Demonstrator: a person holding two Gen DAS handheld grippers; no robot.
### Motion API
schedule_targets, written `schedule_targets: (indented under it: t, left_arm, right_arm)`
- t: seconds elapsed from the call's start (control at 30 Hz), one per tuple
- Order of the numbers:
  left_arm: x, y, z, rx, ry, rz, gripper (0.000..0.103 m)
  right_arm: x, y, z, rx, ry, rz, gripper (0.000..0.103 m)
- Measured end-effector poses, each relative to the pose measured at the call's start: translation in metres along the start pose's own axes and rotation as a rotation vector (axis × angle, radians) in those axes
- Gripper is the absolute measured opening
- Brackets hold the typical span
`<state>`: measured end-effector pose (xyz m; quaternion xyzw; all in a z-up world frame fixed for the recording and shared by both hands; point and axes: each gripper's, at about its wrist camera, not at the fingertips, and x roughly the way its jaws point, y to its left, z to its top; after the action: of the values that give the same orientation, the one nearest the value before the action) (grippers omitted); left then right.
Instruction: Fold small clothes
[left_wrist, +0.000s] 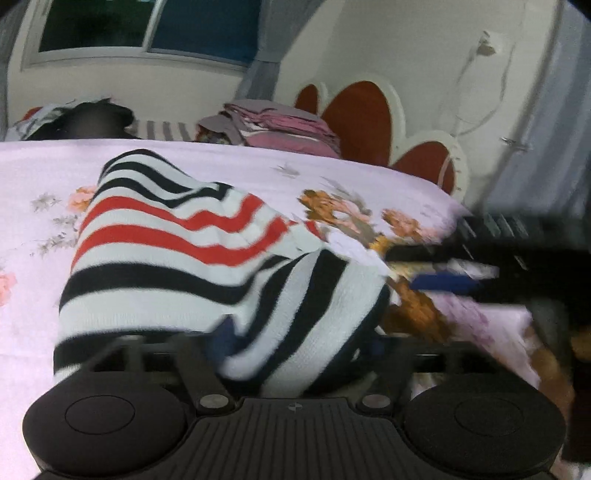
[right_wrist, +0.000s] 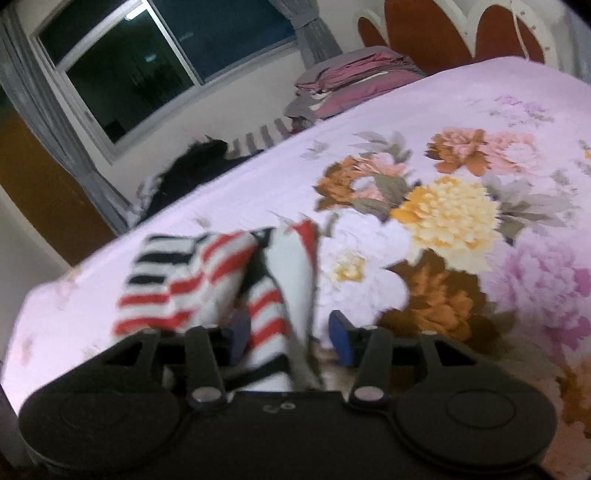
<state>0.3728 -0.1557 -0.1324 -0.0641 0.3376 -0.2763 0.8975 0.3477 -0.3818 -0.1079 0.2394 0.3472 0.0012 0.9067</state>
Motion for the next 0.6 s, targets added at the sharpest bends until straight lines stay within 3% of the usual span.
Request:
schedule_targets:
  t: [0.1,0.2,0.47,0.6]
  left_arm:
    - [-0.021,-0.007,-0.012,0.03,0.018,-0.017,0.078]
    - [-0.053,0.011,-0.019,-0.033,-0.001,-0.016,0.078]
    - [-0.102,0.079,-0.01,-0.141,-0.092,0.168,0.078]
    - [-0.102,0.108,-0.008,-0.208,-0.096,0.229,0.078]
  right_arm:
    - [0.011,0.014,0.008,0.002,0.051,0.076,0.055]
    - [0.033,0.025,0.011,0.009,0.131,0.127,0.057]
    - [0.088,0.029,0.002,0.031,0.237,0.099,0.058]
    - [0.1,0.029,-0.003,0.047,0.256,0.116,0.042]
